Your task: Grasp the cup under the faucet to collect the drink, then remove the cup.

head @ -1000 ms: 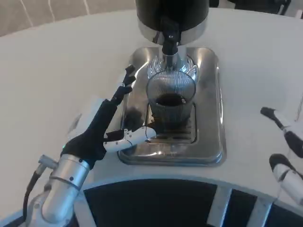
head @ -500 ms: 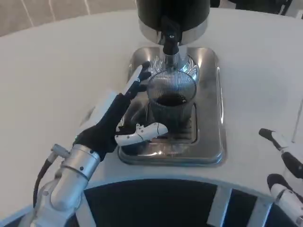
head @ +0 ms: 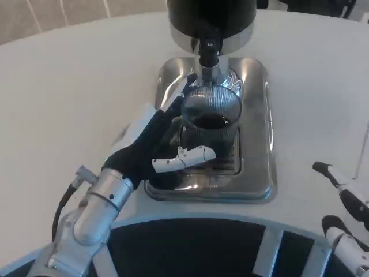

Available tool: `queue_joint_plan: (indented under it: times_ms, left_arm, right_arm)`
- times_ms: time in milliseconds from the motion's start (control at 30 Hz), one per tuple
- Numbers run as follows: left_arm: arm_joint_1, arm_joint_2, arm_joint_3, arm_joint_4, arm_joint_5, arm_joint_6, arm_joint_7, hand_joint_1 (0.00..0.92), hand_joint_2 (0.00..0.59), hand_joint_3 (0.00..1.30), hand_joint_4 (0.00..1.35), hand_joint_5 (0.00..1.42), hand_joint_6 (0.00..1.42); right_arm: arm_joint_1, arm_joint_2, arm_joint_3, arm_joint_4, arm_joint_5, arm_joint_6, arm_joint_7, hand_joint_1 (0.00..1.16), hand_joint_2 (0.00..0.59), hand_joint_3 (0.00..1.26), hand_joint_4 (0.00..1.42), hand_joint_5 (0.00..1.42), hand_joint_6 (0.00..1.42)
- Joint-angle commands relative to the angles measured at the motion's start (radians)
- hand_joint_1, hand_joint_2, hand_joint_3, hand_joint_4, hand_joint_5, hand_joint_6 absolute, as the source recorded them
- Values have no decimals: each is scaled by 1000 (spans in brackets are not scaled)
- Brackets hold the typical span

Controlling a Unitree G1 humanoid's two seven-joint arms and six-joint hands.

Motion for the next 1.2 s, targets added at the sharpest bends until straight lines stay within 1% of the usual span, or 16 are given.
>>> queue_joint_plan:
  times_ms: [33,233,433,567,800,1033,1200]
  left_arm:
    - [-22,-9,-17,16,9,5,-11,395,71,0,0,259,148]
    - [-40,-16,-29,25,23,28,-2,389,74,0,0,310,187]
    - [-49,-22,-41,21,42,53,19,385,74,0,0,319,192]
    - [-51,-31,-47,8,60,80,38,383,75,0,3,361,210]
    - [-48,-47,-51,-24,84,135,63,380,72,48,73,424,220]
    - [-41,-67,-45,-55,83,169,82,377,72,87,149,485,224]
    - [-24,-77,-40,-80,85,177,110,379,74,189,271,576,238]
  right_arm:
    - [11,4,-13,-15,2,-9,13,0,586,0,0,0,0]
    - [10,-1,-24,-15,12,-4,12,0,586,0,0,0,0]
    - [20,4,-33,-15,22,-15,9,0,586,2,0,0,0]
    - [26,3,-42,-15,30,-19,9,0,586,3,0,0,0]
    - [24,2,-45,-15,30,-27,8,0,586,21,0,0,0]
    - [31,12,-35,-15,16,-29,8,2,586,34,0,0,0]
    - [32,21,-31,-15,8,-26,8,7,586,40,0,0,0]
